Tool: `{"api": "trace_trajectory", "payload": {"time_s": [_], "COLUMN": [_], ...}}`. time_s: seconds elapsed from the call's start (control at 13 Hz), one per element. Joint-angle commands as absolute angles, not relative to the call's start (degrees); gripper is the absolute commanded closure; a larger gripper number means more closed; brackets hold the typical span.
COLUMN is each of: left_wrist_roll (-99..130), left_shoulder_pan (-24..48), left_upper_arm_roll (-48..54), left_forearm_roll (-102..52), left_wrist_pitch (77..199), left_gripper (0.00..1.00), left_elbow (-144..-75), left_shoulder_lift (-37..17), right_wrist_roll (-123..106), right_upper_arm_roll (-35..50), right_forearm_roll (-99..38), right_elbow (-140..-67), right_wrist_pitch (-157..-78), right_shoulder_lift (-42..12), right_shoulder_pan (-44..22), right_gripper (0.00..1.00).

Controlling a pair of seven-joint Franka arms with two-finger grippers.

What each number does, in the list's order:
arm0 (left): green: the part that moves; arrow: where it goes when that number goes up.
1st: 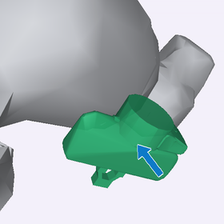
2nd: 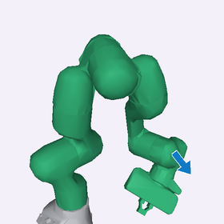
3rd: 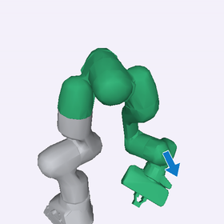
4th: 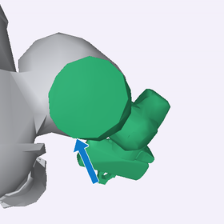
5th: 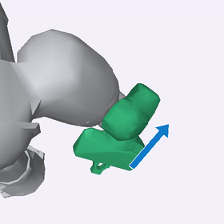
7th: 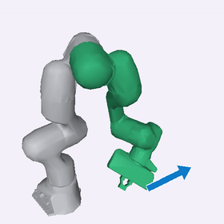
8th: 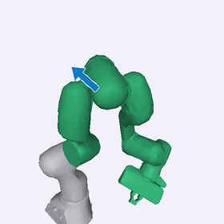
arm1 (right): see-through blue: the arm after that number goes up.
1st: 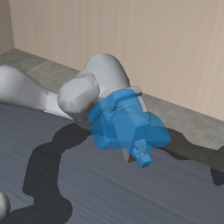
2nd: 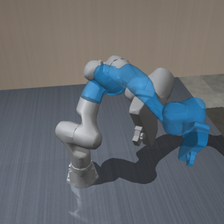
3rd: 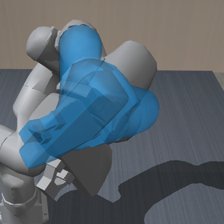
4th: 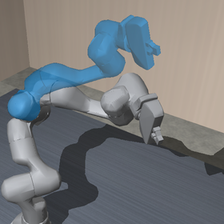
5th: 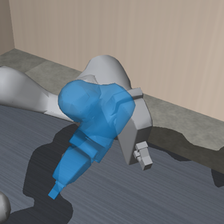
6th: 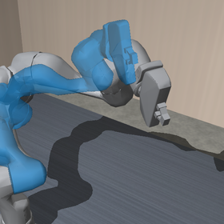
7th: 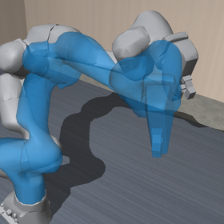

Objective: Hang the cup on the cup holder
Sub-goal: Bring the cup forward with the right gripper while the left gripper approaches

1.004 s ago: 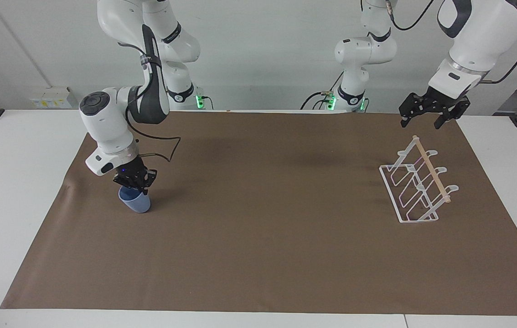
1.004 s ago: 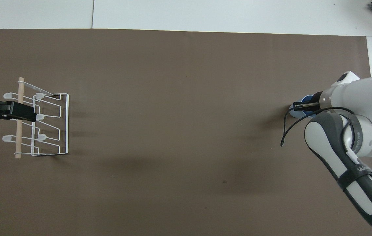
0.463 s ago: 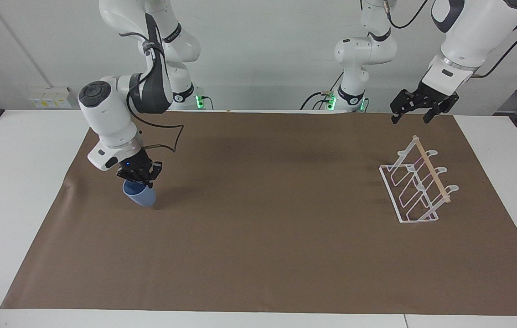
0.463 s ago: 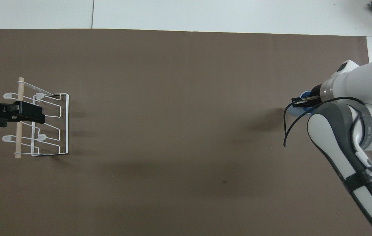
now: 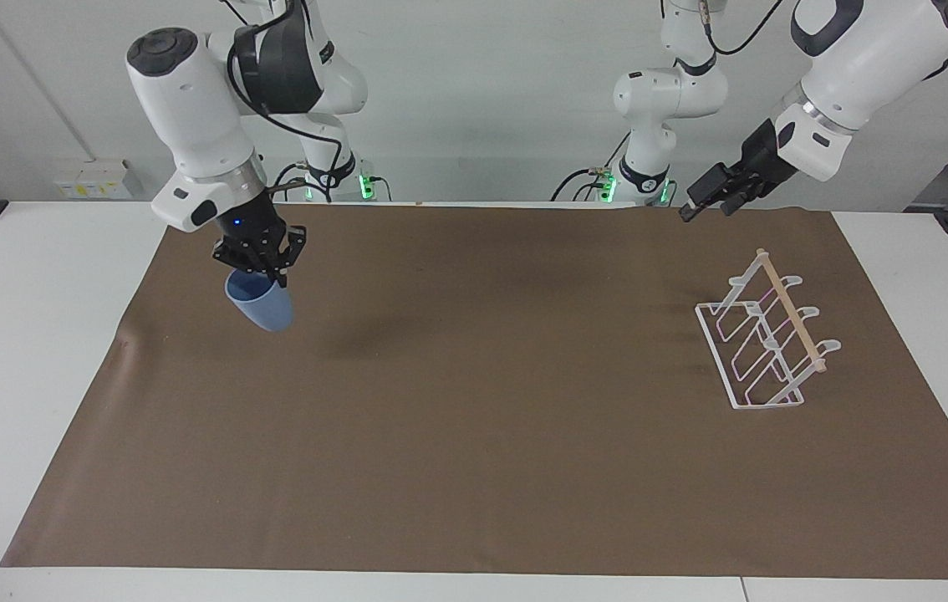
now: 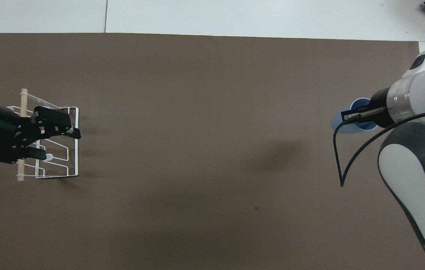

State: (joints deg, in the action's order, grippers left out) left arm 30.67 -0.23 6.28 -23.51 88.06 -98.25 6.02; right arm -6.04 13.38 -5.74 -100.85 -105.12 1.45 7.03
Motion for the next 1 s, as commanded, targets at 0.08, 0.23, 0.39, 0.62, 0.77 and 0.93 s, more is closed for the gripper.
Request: {"api": "trace_trajectory", "payload": {"time_s": [0.08,0.23,0.39,0.62,0.77,0.93], "left_wrist_roll": [45.2,48.8,58.9,69.3,74.3,77.3], "left_shoulder_pan": [0.4,0.2,0.4,0.3,3.0,4.1], "left_upper_arm_roll": [5.9,5.8,5.8,5.8,6.1,6.3], "left_forearm_roll": [-34.1,-39.7,-43.4,-51.5,-53.3,-56.7], "left_wrist_pitch": [88.3,89.7,92.9,100.4,107.3,113.6], "left_gripper": [0.00,0.00,0.00,0.00,0.00,0.00], "left_elbow": [-100.5,-102.9,-106.8,-112.0,-112.3,-115.3], "left_shoulder_lift": [8.2,9.4,10.9,12.4,12.0,12.6], "right_wrist_roll": [-7.6,-7.6,-7.5,-6.9,-6.4,-3.3], "right_upper_arm_roll": [14.2,15.5,17.7,22.3,25.4,29.2], "right_forearm_roll": [-18.5,-26.2,-33.2,-40.4,-41.7,-43.1], "right_elbow": [-100.3,-100.3,-100.2,-99.4,-99.4,-99.3], "right_wrist_pitch": [-103.8,-103.7,-104.5,-105.7,-107.0,-109.4], "right_shoulder_lift": [3.5,4.1,4.2,4.2,4.6,4.7], "right_shoulder_pan": [7.5,7.4,7.4,7.4,7.4,7.4], "right_gripper": [1.00,1.00,1.00,1.00,1.00,1.00]}}
